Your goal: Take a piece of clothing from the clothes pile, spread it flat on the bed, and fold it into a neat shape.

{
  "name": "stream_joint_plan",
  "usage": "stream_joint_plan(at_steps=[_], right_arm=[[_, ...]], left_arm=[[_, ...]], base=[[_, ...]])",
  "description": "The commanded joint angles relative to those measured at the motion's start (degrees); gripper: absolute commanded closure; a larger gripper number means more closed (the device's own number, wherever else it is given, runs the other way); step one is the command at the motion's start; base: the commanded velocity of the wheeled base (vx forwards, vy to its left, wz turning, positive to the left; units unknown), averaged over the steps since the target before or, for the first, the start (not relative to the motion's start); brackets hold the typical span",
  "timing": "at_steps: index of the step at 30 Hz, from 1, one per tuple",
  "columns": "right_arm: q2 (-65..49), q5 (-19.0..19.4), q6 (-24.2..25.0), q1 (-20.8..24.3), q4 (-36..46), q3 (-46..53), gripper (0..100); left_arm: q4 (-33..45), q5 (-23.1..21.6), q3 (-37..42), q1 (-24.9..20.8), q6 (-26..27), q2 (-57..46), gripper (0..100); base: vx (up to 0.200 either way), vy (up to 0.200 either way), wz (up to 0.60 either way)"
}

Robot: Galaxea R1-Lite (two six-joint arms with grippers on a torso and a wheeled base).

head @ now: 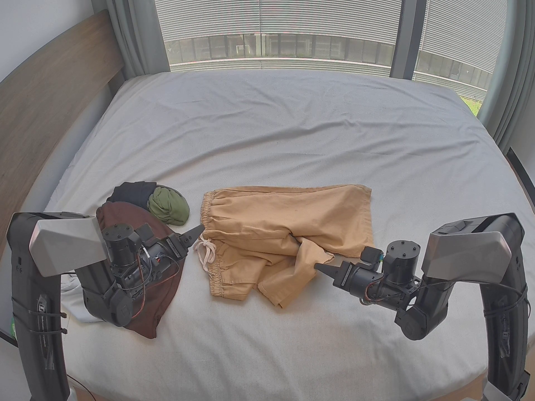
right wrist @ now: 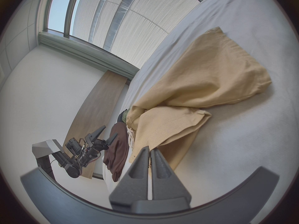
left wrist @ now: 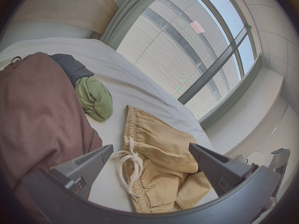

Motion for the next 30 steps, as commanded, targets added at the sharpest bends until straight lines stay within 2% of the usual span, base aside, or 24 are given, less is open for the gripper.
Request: stream_joint_plan(at_steps=[1, 6, 13, 18, 22, 30], right_arm=[[-3.5, 0.1, -1.3, -1.9, -0.3, 4.9, 100], [-5.7, 0.0, -2.1, -4.1, -0.6, 9.4, 100], [-6.5, 0.1, -3.2, -7.5, 0.2, 10.4, 100], [-7.6, 0.1, -5.1, -11.1, 4.6, 10.2, 100], [-8.4, 0.1, -8.9, -14.5, 9.9, 9.7, 100], [-8.9, 0.1, -10.3, -16.0, 13.9, 8.7, 100]], left_arm=[[0.0, -0.1, 0.3, -0.5, -0.1, 0.0, 0], [-0.1, -0.1, 0.4, -1.3, -0.1, 0.3, 0], [0.0, -0.3, 0.6, -1.3, -0.2, 0.5, 0], [0.0, -0.2, 0.7, -1.3, -0.2, 1.3, 0], [0.0, -0.3, 0.8, -1.3, -0.2, 1.3, 0], [0.0, -0.4, 1.5, -1.8, -0.1, 1.9, 0]], base=[[0.000, 0.000, 0.00], [0.000, 0.000, 0.00], [0.000, 0.000, 0.00], [0.000, 0.000, 0.00], [0.000, 0.000, 0.00], [0.000, 0.000, 0.00]])
